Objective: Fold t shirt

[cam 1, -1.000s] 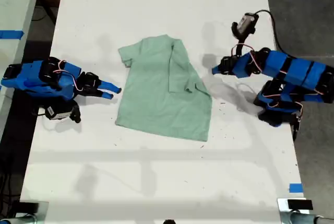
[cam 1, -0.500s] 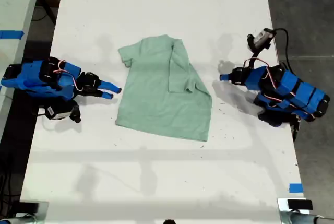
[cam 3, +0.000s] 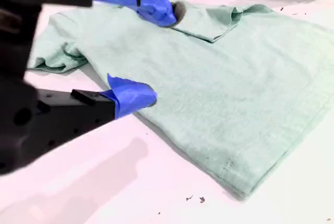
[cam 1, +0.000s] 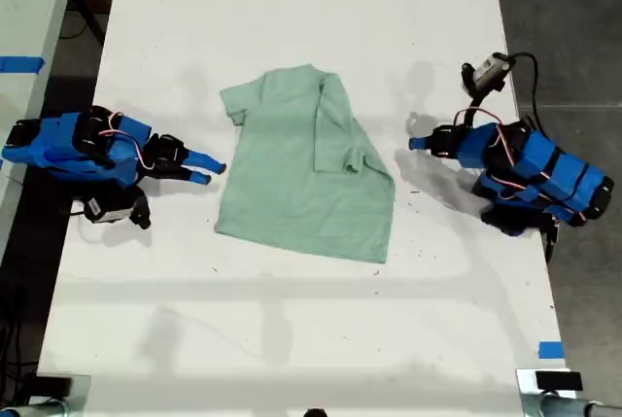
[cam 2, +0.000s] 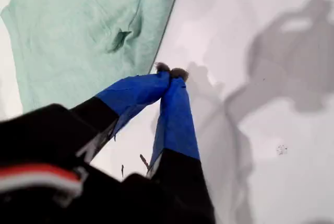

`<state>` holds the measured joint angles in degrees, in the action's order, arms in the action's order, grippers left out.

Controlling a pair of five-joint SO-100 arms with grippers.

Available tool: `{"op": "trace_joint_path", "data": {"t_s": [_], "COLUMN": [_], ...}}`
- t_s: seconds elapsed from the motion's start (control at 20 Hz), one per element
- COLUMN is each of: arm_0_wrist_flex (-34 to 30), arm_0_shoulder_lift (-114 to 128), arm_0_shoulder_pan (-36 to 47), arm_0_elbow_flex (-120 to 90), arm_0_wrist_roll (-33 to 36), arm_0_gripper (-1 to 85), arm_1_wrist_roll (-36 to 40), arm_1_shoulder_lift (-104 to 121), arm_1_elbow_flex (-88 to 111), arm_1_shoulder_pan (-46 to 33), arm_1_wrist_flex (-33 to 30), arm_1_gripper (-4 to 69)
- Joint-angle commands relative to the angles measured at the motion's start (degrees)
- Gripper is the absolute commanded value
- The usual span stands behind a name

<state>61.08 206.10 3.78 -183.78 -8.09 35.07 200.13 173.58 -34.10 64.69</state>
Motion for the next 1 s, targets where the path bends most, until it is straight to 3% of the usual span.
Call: {"op": "trace_joint_path", "data": {"t_s": [0.0,0.95], "arm_0_wrist_flex": [0.1,0.1], "arm_0_shoulder_lift": [0.4,0.4], "arm_0_shoulder_pan": [0.6,0.6], "arm_0_elbow_flex": [-0.2,-0.2], "arm_0_wrist_roll": [0.4,0.4], "arm_0_gripper": [20.6,20.6], "arm_1_wrist_roll": [-0.9,-1.0], "arm_1_shoulder_lift": [0.9,0.9], "arm_1_elbow_flex": [1.3,1.4], "arm_1_shoulder_pan": [0.7,0.4], "arm_1_wrist_flex": [0.4,1.2], "arm_1_gripper": [-0.6,-0.6]}}
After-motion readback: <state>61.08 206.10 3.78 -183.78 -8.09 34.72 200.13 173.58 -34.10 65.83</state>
